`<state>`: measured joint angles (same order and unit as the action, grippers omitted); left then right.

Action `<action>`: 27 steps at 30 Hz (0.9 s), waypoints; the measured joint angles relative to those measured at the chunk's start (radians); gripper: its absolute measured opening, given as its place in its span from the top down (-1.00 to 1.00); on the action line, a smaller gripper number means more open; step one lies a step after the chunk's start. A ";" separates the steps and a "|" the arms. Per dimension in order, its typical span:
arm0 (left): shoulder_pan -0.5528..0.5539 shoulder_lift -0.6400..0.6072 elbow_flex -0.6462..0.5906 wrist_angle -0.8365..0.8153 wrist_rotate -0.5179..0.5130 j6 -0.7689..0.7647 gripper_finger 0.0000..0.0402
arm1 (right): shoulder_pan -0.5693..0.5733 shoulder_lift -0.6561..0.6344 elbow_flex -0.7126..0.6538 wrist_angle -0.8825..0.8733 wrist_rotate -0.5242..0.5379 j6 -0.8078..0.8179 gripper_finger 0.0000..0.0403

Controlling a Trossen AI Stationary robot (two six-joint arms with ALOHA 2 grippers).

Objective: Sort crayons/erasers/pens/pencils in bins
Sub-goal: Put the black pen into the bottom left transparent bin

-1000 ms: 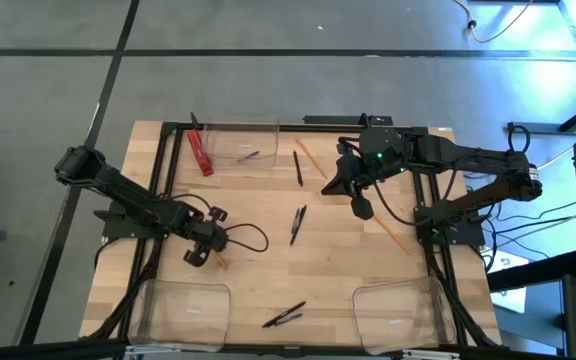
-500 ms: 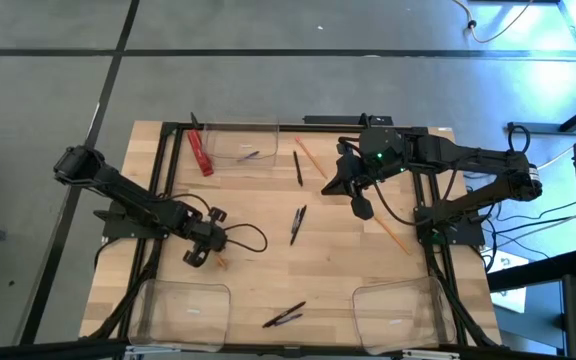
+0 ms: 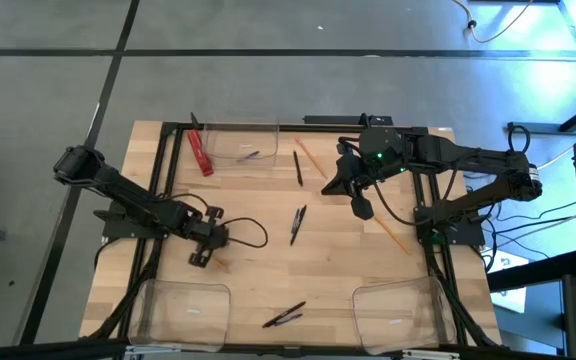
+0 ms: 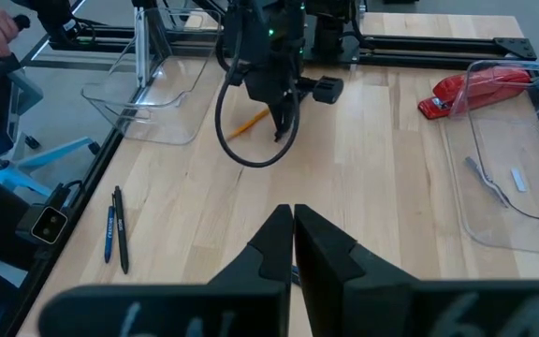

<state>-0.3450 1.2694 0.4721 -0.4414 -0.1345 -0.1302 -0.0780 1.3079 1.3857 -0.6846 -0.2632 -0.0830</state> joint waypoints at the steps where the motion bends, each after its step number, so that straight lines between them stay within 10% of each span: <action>1: 0.000 0.000 0.000 0.004 -0.010 -0.016 0.93 | 0.000 0.000 0.000 0.000 0.000 0.000 0.91; 27: 0.001 0.001 0.256 -0.016 -0.111 -0.099 0.94 | 0.000 0.000 0.000 0.000 0.000 0.000 0.91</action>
<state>-0.3443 1.2705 0.7277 -0.4571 -0.2459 -0.2295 -0.0784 1.3079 1.3857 -0.6846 -0.2630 -0.0831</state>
